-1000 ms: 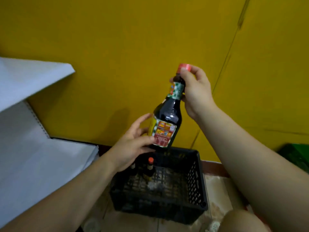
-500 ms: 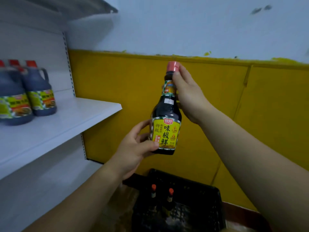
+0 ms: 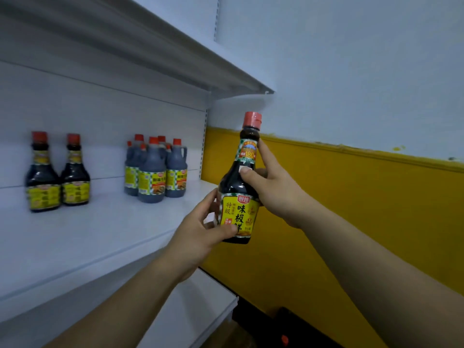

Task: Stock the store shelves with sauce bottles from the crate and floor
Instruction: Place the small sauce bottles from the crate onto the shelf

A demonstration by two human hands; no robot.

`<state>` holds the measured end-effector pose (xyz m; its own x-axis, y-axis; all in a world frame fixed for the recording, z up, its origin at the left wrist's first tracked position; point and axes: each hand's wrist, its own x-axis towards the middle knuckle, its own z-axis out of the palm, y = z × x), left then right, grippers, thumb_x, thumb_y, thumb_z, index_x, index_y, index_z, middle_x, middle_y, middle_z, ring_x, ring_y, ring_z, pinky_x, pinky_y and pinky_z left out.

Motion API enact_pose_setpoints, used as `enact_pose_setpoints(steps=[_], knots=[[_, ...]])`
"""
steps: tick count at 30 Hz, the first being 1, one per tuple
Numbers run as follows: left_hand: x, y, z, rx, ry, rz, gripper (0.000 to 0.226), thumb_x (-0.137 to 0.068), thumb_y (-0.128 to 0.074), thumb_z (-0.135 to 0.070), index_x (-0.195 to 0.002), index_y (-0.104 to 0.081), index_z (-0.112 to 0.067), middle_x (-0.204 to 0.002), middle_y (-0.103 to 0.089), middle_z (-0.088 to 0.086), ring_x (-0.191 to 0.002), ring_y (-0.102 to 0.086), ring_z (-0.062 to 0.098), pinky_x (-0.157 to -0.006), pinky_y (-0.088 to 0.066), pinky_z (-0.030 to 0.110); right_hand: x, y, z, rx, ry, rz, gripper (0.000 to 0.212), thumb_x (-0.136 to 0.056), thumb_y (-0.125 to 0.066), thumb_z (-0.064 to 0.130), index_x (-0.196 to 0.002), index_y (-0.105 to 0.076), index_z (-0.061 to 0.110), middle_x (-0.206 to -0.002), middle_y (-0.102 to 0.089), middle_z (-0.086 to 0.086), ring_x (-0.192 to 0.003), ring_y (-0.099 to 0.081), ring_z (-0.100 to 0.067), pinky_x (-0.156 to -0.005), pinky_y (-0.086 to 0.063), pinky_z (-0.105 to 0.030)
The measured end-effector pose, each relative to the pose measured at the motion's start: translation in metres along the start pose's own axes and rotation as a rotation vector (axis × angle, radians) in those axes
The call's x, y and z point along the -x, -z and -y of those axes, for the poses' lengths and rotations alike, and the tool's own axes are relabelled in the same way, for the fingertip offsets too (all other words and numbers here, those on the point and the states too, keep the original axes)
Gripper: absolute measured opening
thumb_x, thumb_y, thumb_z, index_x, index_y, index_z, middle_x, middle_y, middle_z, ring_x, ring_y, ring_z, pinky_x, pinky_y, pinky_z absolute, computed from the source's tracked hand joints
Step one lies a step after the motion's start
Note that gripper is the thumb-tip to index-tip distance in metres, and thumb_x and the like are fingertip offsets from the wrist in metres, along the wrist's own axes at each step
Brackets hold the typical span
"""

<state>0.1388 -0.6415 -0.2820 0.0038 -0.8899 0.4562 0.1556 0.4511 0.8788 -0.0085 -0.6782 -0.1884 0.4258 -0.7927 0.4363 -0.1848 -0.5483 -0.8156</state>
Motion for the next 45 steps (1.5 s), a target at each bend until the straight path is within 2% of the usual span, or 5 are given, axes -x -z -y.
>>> enact_pose_setpoints(steps=[12, 18, 32, 36, 45], knots=[[0.042, 0.047, -0.033, -0.229, -0.027, -0.268, 0.066, -0.082, -0.068, -0.005, -0.126, -0.041, -0.046, -0.115, -0.062, -0.017, -0.112, -0.059, 0.006, -0.08, -0.053, 0.02, -0.019, -0.06, 0.023, -0.045, 0.202, 0.236, 0.066, -0.099, -0.051, 0.026, -0.136, -0.013, 0.065, -0.122, -0.062, 0.003, -0.104, -0.065, -0.012, -0.09, -0.054, -0.039], [0.083, 0.084, -0.045, -0.383, 0.052, -0.474, 0.069, -0.079, -0.072, -0.005, -0.129, -0.044, -0.044, -0.123, -0.06, -0.006, -0.111, -0.061, 0.017, -0.095, -0.051, 0.041, -0.026, -0.117, 0.017, -0.059, 0.192, 0.402, 0.085, -0.09, -0.066, 0.025, -0.147, -0.009, 0.055, -0.131, -0.056, 0.006, -0.107, -0.064, -0.018, -0.09, -0.055, -0.048], [0.132, 0.159, -0.059, -0.72, 0.268, -0.738, 0.07, -0.079, -0.07, 0.001, -0.133, -0.043, -0.033, -0.116, -0.064, 0.001, -0.095, -0.066, 0.009, -0.071, -0.051, 0.015, -0.038, -0.241, 0.008, -0.253, 0.257, 0.643, 0.09, -0.093, -0.063, 0.012, -0.153, -0.002, 0.042, -0.12, -0.051, 0.011, -0.108, -0.054, -0.009, -0.081, -0.048, -0.017], [0.124, 0.185, -0.054, -0.725, 0.307, -0.818, 0.062, -0.077, -0.071, 0.001, -0.128, -0.048, -0.024, -0.112, -0.064, 0.001, -0.089, -0.065, 0.006, -0.062, -0.051, 0.011, -0.055, -0.276, 0.0, -0.265, 0.258, 0.682, 0.092, -0.092, -0.063, 0.012, -0.152, -0.002, 0.044, -0.133, -0.052, 0.004, -0.116, -0.054, -0.013, -0.097, -0.049, -0.034], [0.092, 0.25, -0.034, -0.766, 0.321, -0.978, 0.055, -0.075, -0.076, -0.008, -0.123, -0.053, -0.021, -0.107, -0.068, -0.003, -0.096, -0.067, 0.015, -0.089, -0.054, 0.038, -0.107, -0.334, -0.017, -0.284, 0.275, 0.688, 0.085, -0.092, -0.064, 0.016, -0.152, -0.009, 0.044, -0.134, -0.049, 0.011, -0.121, -0.048, -0.009, -0.103, -0.044, -0.035]])
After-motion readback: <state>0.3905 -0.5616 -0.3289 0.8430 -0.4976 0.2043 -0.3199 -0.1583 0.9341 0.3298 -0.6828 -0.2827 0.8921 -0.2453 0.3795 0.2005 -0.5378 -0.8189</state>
